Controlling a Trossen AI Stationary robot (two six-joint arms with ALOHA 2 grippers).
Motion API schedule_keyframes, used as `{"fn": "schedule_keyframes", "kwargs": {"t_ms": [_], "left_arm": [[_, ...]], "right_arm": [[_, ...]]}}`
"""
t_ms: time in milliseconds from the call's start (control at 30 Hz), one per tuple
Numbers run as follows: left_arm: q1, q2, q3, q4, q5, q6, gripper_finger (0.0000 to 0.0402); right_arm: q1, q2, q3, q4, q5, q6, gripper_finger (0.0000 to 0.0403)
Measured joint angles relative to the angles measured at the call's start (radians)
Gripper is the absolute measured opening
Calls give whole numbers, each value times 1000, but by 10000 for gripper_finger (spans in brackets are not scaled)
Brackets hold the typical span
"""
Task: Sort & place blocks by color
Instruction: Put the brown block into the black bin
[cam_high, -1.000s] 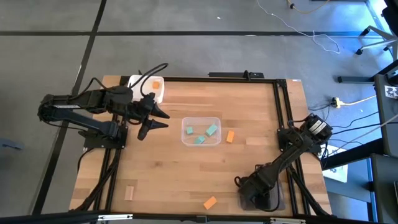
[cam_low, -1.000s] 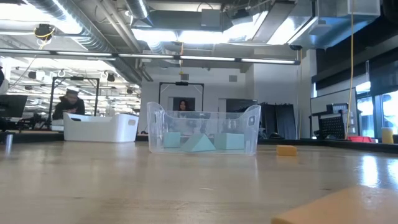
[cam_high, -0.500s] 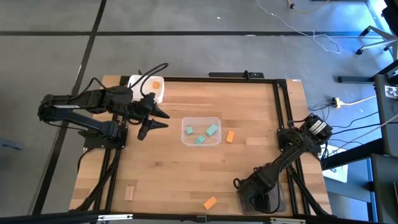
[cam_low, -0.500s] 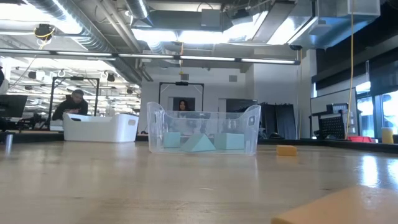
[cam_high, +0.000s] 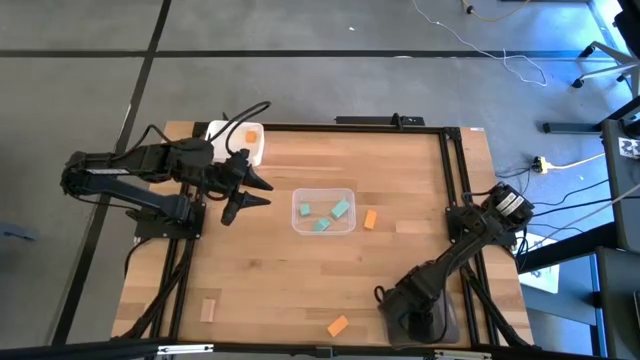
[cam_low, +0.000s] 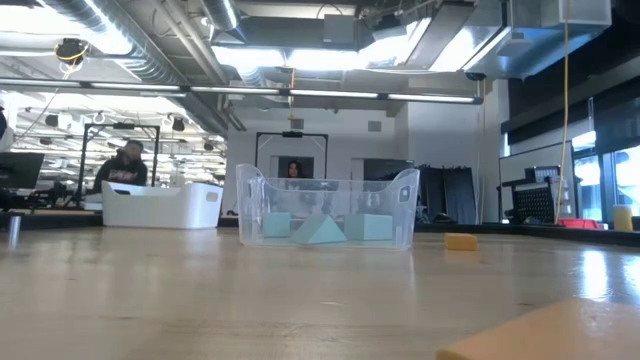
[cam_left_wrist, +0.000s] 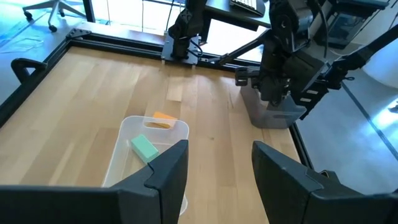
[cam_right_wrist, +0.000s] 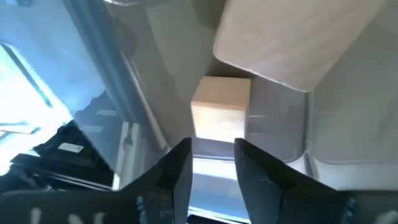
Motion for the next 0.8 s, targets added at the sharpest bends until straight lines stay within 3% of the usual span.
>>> {"fn": "schedule_keyframes", "kwargs": {"t_ms": [167, 433, 633, 800], "left_arm": [[0, 0, 0, 0, 0, 0, 169], [0, 0, 0, -14, 2, 0, 169], [-7, 0, 0, -95, 6, -31, 169], [-42, 0, 0, -271, 1, -216, 166]], "right_arm": [[1, -1, 102, -81, 107, -30, 119], [1, -3, 306, -444, 334, -22, 119], [0, -3, 459, -577, 580, -21, 119], [0, -3, 585, -648, 821, 4, 119]]}}
